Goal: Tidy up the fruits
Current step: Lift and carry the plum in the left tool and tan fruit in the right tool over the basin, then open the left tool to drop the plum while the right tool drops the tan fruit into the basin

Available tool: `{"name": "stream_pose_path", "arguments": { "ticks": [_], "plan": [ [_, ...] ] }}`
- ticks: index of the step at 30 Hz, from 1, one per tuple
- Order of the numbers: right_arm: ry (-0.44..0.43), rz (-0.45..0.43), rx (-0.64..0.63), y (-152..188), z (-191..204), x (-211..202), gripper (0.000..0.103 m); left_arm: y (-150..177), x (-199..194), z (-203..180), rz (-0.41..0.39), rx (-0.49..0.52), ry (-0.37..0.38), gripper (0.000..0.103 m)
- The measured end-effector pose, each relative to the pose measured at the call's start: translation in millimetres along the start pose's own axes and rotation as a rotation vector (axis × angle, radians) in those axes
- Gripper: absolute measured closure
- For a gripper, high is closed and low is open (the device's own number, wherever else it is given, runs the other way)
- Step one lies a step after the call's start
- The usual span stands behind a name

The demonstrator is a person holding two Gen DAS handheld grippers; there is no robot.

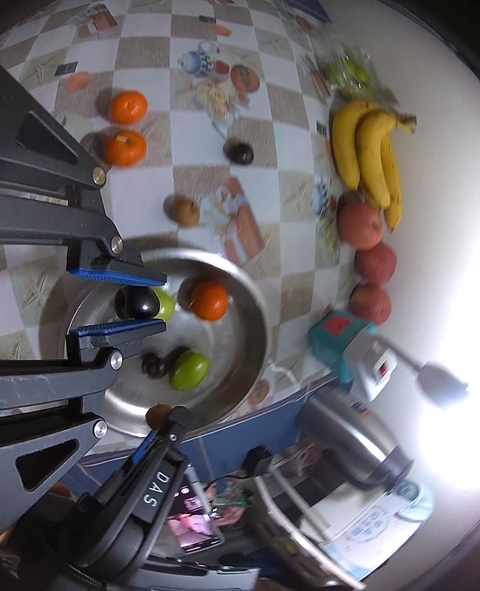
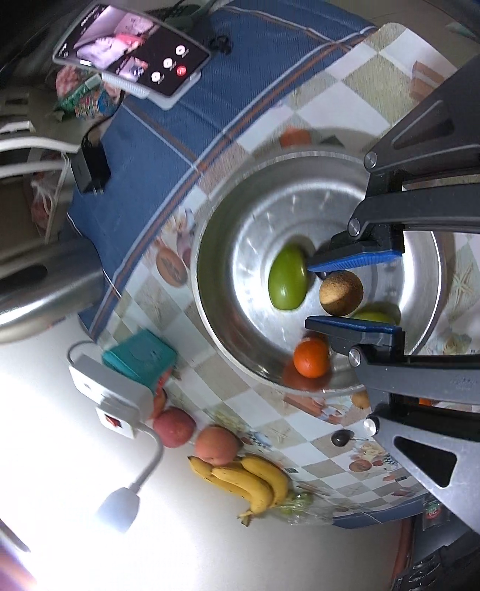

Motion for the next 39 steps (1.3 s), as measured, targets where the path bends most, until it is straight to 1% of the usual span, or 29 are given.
{"name": "stream_pose_path", "arguments": {
  "ticks": [7,14,18,27,39],
  "plan": [
    [0.019,0.005,0.015,0.0,-15.8,0.8,0.077,10.0,23.3,-16.2,0.067,0.040,0.011,0.083],
    [0.057,0.082,0.003,3.9,-17.6,26.1,0.077,20.5,45.1,-18.8,0.132,0.053,-0.009,0.083],
    [0.068,0.109,-0.003,6.0,-16.9,33.5,0.077,23.1,53.1,-16.1,0.160,0.043,0.003,0.083],
    [0.089,0.148,-0.010,8.0,-16.4,44.4,0.077,25.6,60.8,-13.0,0.181,0.027,-0.001,0.083],
    [0.098,0.157,-0.019,7.5,-15.3,46.6,0.077,26.2,66.7,-13.2,0.197,0.017,0.008,0.082]
  ]
}}
Point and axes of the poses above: each gripper's, at about its wrist camera, not at the fingertips, and x roughly the way its jaws point, z to its left, y to its underside, the point moved 1 cm from there along x, roughly the way its jaws point, and after that the axes turned 12 degrees about y, right-handed, at the moved point
